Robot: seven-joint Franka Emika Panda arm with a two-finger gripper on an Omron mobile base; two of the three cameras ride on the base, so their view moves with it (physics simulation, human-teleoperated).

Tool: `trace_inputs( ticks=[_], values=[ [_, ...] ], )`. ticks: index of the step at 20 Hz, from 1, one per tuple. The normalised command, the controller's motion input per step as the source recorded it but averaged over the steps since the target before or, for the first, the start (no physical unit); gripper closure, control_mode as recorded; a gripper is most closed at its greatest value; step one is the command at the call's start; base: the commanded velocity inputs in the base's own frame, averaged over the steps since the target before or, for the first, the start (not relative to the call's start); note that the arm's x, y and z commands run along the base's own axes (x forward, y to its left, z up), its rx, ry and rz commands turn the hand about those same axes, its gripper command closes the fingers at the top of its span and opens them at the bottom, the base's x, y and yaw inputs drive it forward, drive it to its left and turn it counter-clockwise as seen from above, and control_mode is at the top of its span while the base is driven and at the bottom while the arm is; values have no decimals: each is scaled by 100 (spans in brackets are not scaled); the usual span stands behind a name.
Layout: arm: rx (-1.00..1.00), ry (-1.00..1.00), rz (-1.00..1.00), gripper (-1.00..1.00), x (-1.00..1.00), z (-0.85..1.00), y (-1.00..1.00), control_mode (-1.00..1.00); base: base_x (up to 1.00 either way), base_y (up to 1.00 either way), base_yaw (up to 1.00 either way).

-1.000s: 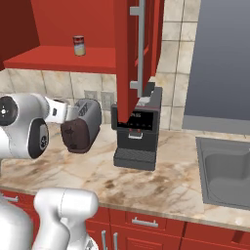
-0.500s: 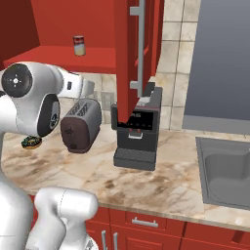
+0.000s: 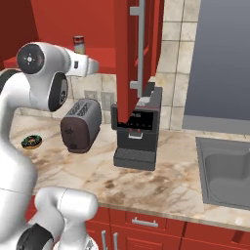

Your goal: Restock the canned food cabinet by taking the new fresh canned food from the counter and placing it in the cabinet. Then, take the old canned food from the cabinet and place it on the counter.

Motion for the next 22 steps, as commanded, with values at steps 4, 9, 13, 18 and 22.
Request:
trace_inputs(
  ticks=[4, 9, 13, 18, 22],
  values=[
    [-2, 6, 0, 100, 93, 0, 1, -100, 0, 0, 0],
    [-4, 13, 0, 100, 77, -2, 0, -100, 0, 0, 0],
    [-4, 23, -1, 100, 77, -3, 0, -100, 0, 0, 0],
    [-4, 24, -2, 100, 65, -6, -8, -100, 0, 0, 0],
    [-11, 5, 0, 100, 43, -41, -16, -100, 0, 0, 0]
  ],
)
